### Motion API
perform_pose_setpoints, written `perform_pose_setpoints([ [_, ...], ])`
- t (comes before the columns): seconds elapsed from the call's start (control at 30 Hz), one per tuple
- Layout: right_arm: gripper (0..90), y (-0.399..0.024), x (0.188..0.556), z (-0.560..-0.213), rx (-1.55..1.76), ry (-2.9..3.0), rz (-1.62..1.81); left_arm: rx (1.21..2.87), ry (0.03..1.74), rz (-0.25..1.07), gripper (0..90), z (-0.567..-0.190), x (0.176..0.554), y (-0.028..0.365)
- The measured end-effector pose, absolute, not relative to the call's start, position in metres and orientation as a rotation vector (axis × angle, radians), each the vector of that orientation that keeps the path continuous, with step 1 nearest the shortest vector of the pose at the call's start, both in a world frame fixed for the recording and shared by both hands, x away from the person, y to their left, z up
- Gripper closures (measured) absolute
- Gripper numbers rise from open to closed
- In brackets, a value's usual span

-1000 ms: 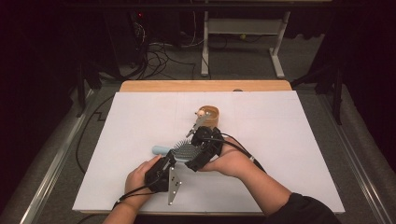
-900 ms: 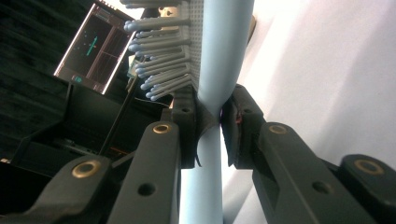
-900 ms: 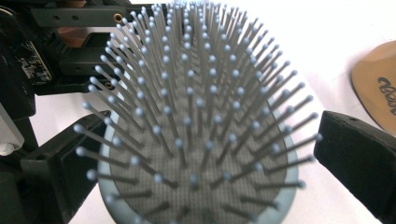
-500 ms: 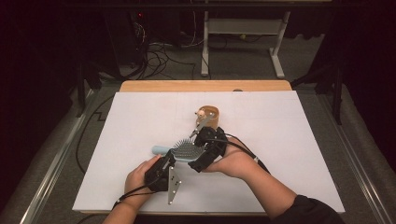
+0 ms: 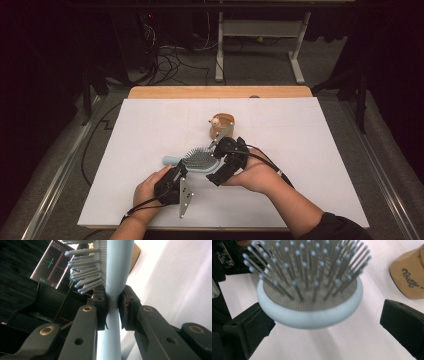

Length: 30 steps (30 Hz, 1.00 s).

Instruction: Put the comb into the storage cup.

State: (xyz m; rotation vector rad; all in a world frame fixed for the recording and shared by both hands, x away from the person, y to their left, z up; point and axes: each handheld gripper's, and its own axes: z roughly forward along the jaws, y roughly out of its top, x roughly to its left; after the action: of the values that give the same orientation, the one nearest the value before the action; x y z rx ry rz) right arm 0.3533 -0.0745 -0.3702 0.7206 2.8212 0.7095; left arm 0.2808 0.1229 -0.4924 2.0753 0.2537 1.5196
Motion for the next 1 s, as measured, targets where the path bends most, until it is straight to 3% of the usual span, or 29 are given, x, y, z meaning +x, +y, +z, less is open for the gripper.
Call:
perform_pose_setpoints([
  [0.53, 0.2, -0.098, 0.354, -0.386, 0.771, 2.832, 0.651, 2.073, 0.266, 1.517, 77.3, -0.491, 0.281, 0.124],
  [1.0, 0.2, -0.138, 0.355, -0.410, 0.856, 2.782, 0.632, 2.019, 0.411, 1.449, 77.4, -0.481, 0.286, 0.137],
])
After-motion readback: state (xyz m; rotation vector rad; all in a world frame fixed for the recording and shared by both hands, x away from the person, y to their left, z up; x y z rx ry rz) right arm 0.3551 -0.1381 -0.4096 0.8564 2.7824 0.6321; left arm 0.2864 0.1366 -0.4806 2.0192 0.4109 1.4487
